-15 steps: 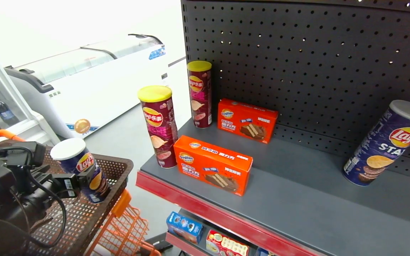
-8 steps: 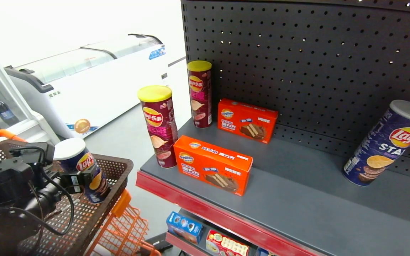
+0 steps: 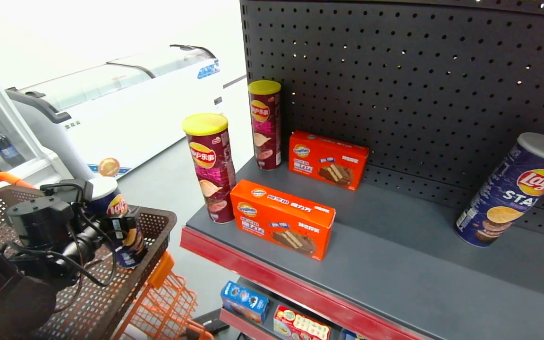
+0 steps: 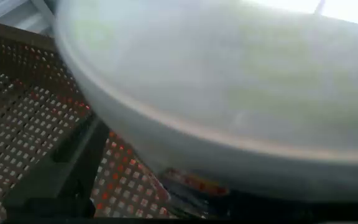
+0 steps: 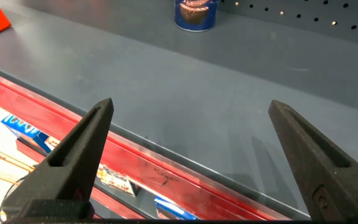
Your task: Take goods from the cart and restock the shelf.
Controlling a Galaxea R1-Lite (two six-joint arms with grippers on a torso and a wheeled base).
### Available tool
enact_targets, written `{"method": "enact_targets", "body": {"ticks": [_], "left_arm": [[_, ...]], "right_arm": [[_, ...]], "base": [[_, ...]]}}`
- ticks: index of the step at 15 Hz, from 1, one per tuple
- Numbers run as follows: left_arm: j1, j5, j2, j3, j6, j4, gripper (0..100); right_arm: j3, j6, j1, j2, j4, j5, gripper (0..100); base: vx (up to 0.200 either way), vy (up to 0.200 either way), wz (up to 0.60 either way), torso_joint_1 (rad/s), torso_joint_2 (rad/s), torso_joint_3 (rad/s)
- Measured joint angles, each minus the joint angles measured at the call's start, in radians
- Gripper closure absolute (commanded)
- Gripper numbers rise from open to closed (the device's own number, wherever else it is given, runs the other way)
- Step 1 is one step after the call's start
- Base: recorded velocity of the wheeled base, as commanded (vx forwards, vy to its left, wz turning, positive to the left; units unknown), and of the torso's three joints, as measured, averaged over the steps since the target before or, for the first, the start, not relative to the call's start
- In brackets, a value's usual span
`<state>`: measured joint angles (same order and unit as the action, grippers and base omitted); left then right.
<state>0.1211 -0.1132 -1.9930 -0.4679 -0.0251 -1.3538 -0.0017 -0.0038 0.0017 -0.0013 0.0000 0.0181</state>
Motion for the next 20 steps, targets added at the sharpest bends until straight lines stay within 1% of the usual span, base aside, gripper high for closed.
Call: {"method": "enact_targets", "body": {"ticks": [1,2,3,6,9,11,12,14,16,17,20], "left_arm": [[-0.009,0.008,-0.014,-0.009,0.002,-0.003,0],[-0.014,0.010,-0.025,-0.016,0.007,-0.010,100],[-0.020,0.010,-0.034,-0.027,0.010,-0.011,100],[-0.036,0.010,-0.048,-0.045,0.001,-0.005,100],[-0.039,0.001,-0.045,-0.047,-0.005,-0.006,100],[-0.040,-0.013,-0.022,-0.047,-0.022,-0.005,100],[-0.042,-0.013,-0.003,-0.046,-0.034,-0.003,100],[-0.053,-0.010,0.050,-0.041,-0.048,0.005,100],[-0.077,-0.007,0.130,-0.031,-0.060,0.040,100],[-0.096,-0.006,0.179,-0.026,-0.065,0.074,100],[-0.177,0.001,0.337,-0.007,-0.074,0.174,100]], "right_arm": [[0.000,0.000,0.000,0.000,0.000,0.000,0],[0.000,0.000,0.000,0.000,0.000,0.000,0],[0.000,0.000,0.000,0.000,0.000,0.000,0],[0.000,0.000,-0.001,0.000,0.000,0.000,0],[0.000,0.000,0.000,0.000,0.000,0.000,0],[0.000,0.000,0.000,0.000,0.000,0.001,0],[0.000,0.001,0.000,0.000,0.000,0.000,0],[0.000,0.000,-0.001,0.000,0.000,0.000,0],[0.000,0.000,-0.001,0.000,0.000,0.001,0],[0.000,0.000,-0.001,0.000,0.000,0.001,0],[0.000,0.000,0.000,0.000,0.000,0.000,0]], "base": [[0.000,0.000,0.00,0.000,0.00,0.000],[0.000,0.000,0.00,0.000,0.00,0.000],[0.000,0.000,0.00,0.000,0.00,0.000],[0.000,0.000,0.00,0.000,0.00,0.000],[0.000,0.000,0.00,0.000,0.00,0.000],[0.000,0.000,0.00,0.000,0.00,0.000],[0.000,0.000,0.00,0.000,0.00,0.000],[0.000,0.000,0.00,0.000,0.00,0.000],[0.000,0.000,0.00,0.000,0.00,0.000],[0.000,0.000,0.00,0.000,0.00,0.000],[0.000,0.000,0.00,0.000,0.00,0.000]]}}
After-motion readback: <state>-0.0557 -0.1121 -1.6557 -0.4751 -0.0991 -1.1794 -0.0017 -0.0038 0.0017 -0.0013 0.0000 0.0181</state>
